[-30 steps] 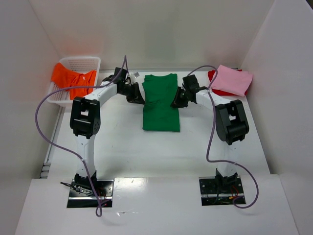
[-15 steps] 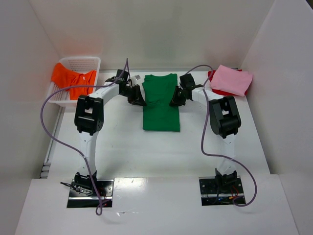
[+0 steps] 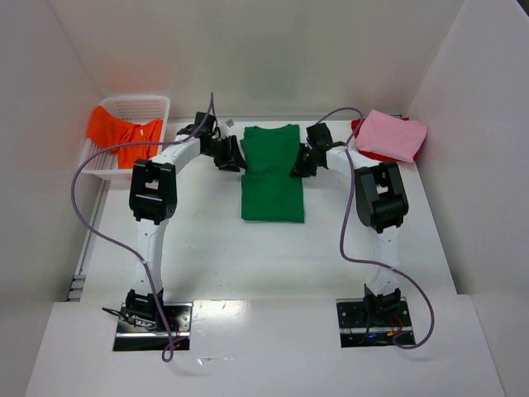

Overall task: Fold and stack the t-shirts
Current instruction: Fold the folded rectangular tshirt in 1/3 of the way, then grab one side of the 2/3 rectangular tshirt with both arms

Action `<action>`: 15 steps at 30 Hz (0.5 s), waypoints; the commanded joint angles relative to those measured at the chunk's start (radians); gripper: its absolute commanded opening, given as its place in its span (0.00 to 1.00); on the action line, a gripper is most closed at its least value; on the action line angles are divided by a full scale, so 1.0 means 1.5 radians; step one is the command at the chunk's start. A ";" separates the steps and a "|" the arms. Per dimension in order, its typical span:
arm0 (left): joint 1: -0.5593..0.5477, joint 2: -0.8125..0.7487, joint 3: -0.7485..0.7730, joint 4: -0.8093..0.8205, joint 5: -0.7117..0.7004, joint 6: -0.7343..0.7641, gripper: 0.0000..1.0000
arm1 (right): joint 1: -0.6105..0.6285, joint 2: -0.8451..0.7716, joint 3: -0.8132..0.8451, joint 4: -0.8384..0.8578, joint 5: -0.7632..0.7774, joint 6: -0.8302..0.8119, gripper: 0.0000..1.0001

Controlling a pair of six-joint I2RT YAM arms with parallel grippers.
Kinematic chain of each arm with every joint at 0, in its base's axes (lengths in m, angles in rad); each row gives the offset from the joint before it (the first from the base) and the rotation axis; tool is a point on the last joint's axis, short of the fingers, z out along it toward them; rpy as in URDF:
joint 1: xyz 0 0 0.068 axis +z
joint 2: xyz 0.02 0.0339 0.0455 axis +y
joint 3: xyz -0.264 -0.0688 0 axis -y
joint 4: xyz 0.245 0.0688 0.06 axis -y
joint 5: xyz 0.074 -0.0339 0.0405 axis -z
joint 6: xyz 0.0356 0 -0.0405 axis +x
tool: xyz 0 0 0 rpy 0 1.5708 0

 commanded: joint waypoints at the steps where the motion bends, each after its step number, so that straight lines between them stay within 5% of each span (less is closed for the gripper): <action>1: 0.012 -0.057 0.007 -0.007 -0.031 0.034 0.63 | -0.015 -0.062 0.021 0.006 0.026 -0.022 0.25; 6: 0.009 -0.172 -0.120 -0.004 -0.042 0.057 0.89 | -0.015 -0.158 -0.019 0.002 0.053 -0.034 0.61; 9: -0.005 -0.245 -0.208 0.002 -0.042 0.061 0.95 | -0.015 -0.217 -0.089 -0.010 0.067 -0.032 0.97; 15: -0.059 -0.321 -0.366 0.002 -0.042 0.061 0.99 | -0.015 -0.321 -0.266 -0.032 0.041 0.031 1.00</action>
